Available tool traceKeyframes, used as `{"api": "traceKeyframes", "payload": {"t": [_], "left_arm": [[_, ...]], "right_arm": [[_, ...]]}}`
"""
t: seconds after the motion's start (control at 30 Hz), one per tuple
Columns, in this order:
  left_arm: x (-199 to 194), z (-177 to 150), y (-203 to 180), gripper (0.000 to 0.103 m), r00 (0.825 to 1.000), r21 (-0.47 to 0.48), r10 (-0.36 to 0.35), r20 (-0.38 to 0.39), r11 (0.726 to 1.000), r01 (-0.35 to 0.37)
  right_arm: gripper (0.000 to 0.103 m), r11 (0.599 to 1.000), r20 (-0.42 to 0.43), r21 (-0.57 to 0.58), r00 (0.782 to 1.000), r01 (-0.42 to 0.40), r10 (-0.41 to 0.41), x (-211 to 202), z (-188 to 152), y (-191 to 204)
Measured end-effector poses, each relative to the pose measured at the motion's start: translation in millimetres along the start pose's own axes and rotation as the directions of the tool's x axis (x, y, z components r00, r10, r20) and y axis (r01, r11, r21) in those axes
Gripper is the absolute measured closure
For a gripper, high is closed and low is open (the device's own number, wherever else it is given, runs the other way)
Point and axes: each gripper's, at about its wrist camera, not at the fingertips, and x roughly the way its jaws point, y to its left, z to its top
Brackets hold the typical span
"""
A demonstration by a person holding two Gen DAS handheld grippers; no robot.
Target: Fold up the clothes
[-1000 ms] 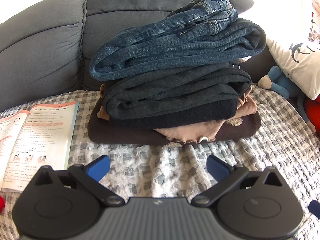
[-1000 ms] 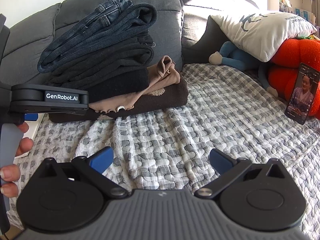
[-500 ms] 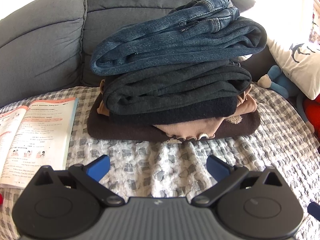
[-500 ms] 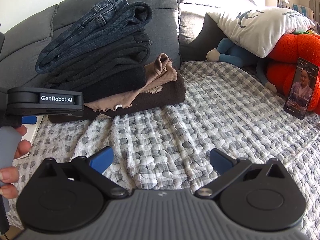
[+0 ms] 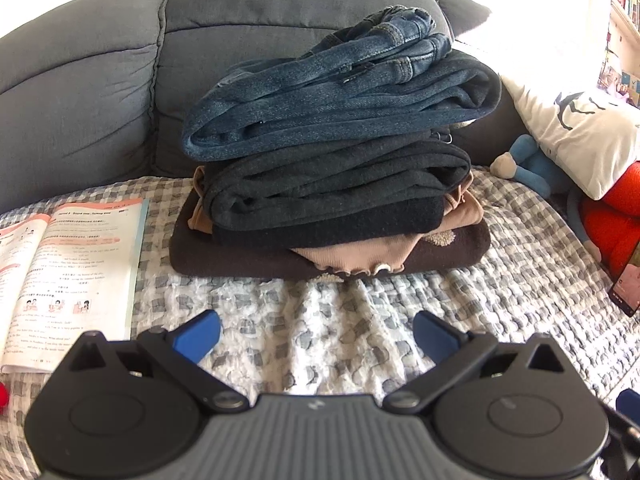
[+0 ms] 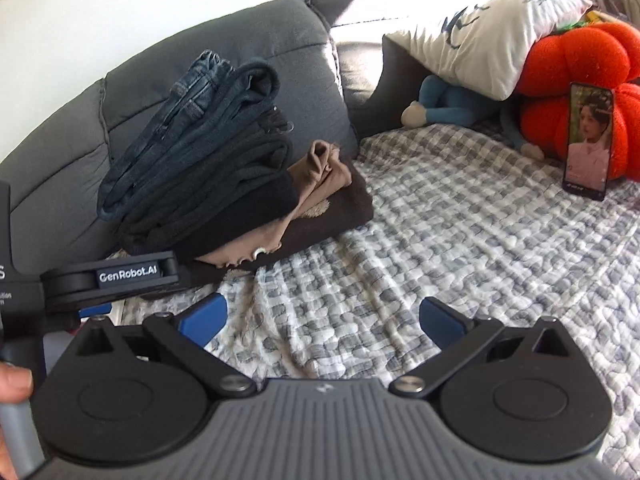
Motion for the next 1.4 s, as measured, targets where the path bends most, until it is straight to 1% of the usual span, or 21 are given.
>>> {"api": "traceKeyframes", "payload": {"t": [0.1, 0.17, 0.3, 0.4, 0.63, 0.83, 1.2, 1.4], "left_arm": [[-7, 1, 2, 0.0, 1.0, -0.006, -0.013, 0.009, 1.0, 0.013], [-11, 1, 3, 0.0, 1.0, -0.007, -0.015, 0.016, 1.0, 0.015], [-15, 0, 5, 0.0, 1.0, -0.012, -0.017, 0.016, 1.0, 0.018], [-16, -1, 5, 0.0, 1.0, -0.011, -0.019, 0.015, 1.0, 0.019], [-18, -3, 1, 0.0, 1.0, -0.014, -0.027, 0.013, 1.0, 0.027], [-22, -5, -4, 0.0, 0.999, -0.004, -0.033, 0.018, 0.999, 0.033], [-30, -7, -8, 0.0, 0.999, 0.0, -0.025, 0.033, 1.0, 0.025], [-32, -9, -11, 0.0, 0.999, 0.004, -0.027, 0.028, 1.0, 0.027]], "right_arm": [[0.0, 0.999, -0.013, 0.003, 0.999, -0.038, 0.038, -7, 8, -2], [0.0, 0.999, -0.029, 0.004, 0.999, -0.042, 0.042, -9, 10, -4], [0.0, 1.0, -0.069, -0.012, 0.998, -0.012, 0.011, -9, 10, -4], [0.0, 0.999, -0.078, -0.032, 0.997, 0.009, -0.012, -13, 10, -3], [0.0, 0.993, -0.074, -0.114, 0.996, 0.038, -0.046, -27, 9, 2], [0.0, 0.993, -0.059, -0.117, 0.998, 0.023, -0.03, -33, 10, 3], [0.0, 0.991, -0.046, -0.133, 0.999, 0.019, -0.025, -38, 11, 7], [0.0, 0.99, -0.043, -0.138, 0.999, 0.017, -0.023, -39, 11, 8]]}}
